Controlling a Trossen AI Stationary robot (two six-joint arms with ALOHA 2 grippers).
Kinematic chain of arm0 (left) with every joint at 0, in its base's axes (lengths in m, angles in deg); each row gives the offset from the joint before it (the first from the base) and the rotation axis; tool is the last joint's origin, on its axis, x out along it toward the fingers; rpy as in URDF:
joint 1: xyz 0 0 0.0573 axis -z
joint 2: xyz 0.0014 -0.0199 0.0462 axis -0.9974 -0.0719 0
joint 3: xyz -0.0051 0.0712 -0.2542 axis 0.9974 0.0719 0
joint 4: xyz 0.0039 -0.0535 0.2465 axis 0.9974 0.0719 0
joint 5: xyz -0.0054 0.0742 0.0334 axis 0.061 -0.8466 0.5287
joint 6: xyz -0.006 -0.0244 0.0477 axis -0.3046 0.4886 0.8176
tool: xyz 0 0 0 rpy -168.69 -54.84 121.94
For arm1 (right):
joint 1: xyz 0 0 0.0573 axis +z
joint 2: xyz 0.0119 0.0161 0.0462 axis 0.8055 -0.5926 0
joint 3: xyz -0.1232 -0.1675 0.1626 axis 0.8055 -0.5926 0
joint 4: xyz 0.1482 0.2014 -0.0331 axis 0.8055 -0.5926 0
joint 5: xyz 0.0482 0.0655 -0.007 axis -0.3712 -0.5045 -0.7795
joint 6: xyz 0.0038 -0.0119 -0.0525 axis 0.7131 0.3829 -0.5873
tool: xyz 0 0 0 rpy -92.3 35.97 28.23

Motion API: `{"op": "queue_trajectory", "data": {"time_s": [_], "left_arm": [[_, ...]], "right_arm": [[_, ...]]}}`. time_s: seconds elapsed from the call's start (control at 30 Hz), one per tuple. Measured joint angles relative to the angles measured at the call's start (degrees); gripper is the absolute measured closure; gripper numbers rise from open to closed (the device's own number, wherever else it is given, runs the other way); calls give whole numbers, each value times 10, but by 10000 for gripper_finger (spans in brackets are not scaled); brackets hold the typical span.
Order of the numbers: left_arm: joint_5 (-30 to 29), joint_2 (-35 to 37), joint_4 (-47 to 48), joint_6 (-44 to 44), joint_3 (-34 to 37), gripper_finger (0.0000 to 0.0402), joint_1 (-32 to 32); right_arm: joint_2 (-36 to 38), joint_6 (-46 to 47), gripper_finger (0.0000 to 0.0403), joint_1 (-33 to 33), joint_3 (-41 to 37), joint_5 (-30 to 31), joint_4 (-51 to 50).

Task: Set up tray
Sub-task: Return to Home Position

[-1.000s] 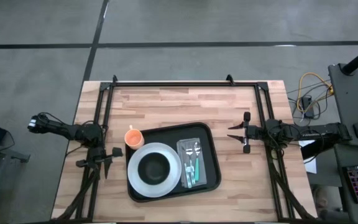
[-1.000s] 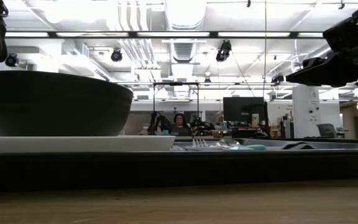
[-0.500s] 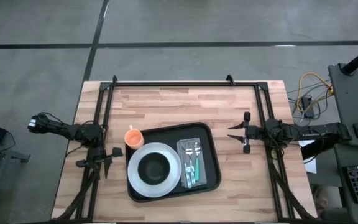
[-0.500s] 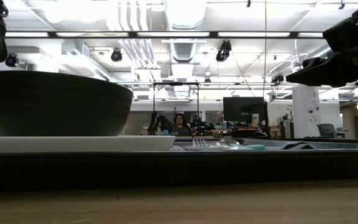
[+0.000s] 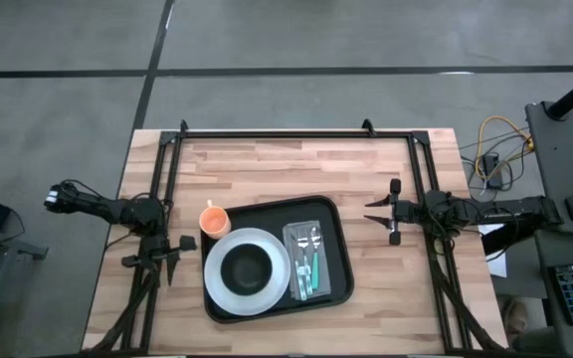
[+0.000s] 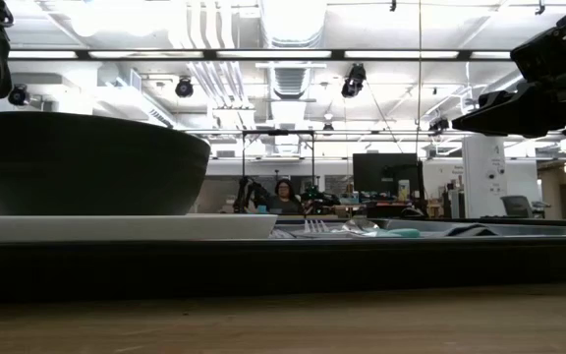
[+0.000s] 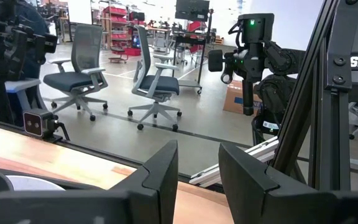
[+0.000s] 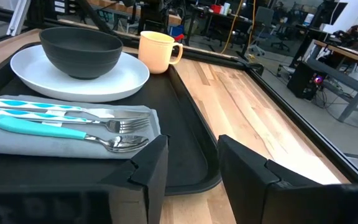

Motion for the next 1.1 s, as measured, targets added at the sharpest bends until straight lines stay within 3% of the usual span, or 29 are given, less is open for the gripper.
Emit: {"op": "queue_trajectory", "data": {"time_s": [1.1], "left_arm": [[0,0,0,0,0,304,0]], "right_arm": [[0,0,270,0,0,0,0]]}}
